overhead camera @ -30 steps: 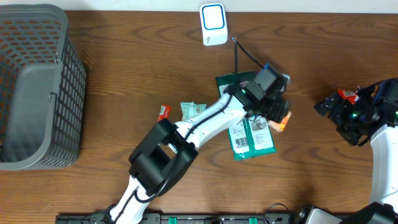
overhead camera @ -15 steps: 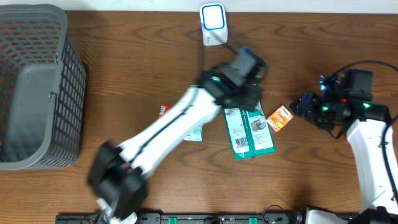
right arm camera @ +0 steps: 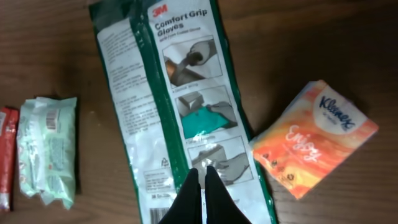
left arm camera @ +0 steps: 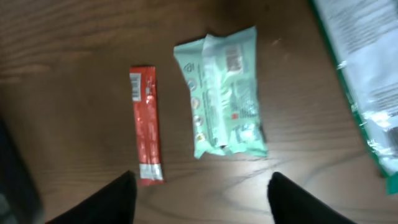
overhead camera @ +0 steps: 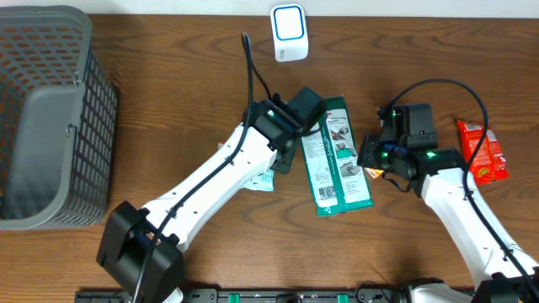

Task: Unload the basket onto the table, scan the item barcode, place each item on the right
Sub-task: 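Retract the left arm and reach the right gripper to the tissue pack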

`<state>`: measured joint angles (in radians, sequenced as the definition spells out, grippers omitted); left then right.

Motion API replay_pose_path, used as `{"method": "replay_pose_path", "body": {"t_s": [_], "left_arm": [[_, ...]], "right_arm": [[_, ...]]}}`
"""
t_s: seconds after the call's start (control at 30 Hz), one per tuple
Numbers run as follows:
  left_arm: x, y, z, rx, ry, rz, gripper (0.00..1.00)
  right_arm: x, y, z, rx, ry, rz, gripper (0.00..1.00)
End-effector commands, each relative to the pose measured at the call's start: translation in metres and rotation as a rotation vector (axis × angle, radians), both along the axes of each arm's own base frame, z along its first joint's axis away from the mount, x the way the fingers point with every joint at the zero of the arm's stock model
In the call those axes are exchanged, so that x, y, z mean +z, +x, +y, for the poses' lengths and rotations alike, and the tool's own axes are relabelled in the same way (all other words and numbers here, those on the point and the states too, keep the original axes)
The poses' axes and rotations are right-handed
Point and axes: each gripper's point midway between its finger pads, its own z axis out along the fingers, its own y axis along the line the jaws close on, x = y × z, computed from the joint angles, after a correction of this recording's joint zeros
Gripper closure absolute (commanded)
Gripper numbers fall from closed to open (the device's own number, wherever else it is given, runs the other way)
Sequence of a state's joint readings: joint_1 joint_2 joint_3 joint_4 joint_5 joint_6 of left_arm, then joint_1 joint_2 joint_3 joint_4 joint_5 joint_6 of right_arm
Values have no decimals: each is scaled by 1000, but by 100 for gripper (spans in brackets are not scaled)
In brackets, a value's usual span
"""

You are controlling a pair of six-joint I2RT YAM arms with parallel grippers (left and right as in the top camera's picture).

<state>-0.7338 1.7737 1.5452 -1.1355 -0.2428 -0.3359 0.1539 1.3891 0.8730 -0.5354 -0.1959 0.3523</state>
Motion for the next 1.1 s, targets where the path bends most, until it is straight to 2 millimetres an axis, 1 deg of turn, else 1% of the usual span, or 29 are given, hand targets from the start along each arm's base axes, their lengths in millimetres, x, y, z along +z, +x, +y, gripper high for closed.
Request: {"method": "replay_pose_path", "body": {"t_s": [0.0,0.03,0.13,0.23,0.27,0.37,0.4,0.43,0.47,0.5,0.57,0.67,0.77,0.83,0.97,1.07], "left_arm": [[-7,1,8,7,42,1,19],[-7,1,7,7,40,2,19],[-6,4,5,7,32,-14,19],[-4,18,-7,8,-20,-71,18],[-2,25,-13,9,-48,-102,16],[2,36,-22,11,-85,-150,16],[3,38,-23,12,-89,-158,16],[4,38,-24,12,-93,-162,16],[4,38,-23,12,-92,-161,15],[3,38,-23,11,-92,-161,15],[3,38,-23,-7,-85,-159,15],[3,39,-22,-24,-76,-157,15],[3,45,-12,89,-106,-168,15],[3,52,-1,158,-117,-172,15],[1,59,26,246,-102,-158,15],[0,64,53,313,-78,-140,15]], "right_arm": [[-13,1,-10,-42,-63,-12,99],[-17,2,-13,-51,-76,-24,99],[-23,3,-13,-64,-68,-41,99],[-26,4,-12,-71,-59,-59,99],[-28,5,-12,-71,-59,-65,99],[-32,4,-12,-70,-60,-55,98],[-34,3,-12,-68,-60,-50,91],[-34,2,-10,-61,-49,-43,81],[-34,0,-6,-48,-29,-34,79],[-34,-2,-2,-37,-11,-29,87],[-34,-1,-3,-37,-11,-31,99],[-35,-1,-4,-41,-9,-29,99],[-43,-1,-4,-45,-12,-4,99],[-52,-1,-3,-45,-14,19,99],[-64,2,-2,-45,-18,33,99],[-69,10,-6,-59,-39,15,99]]}}
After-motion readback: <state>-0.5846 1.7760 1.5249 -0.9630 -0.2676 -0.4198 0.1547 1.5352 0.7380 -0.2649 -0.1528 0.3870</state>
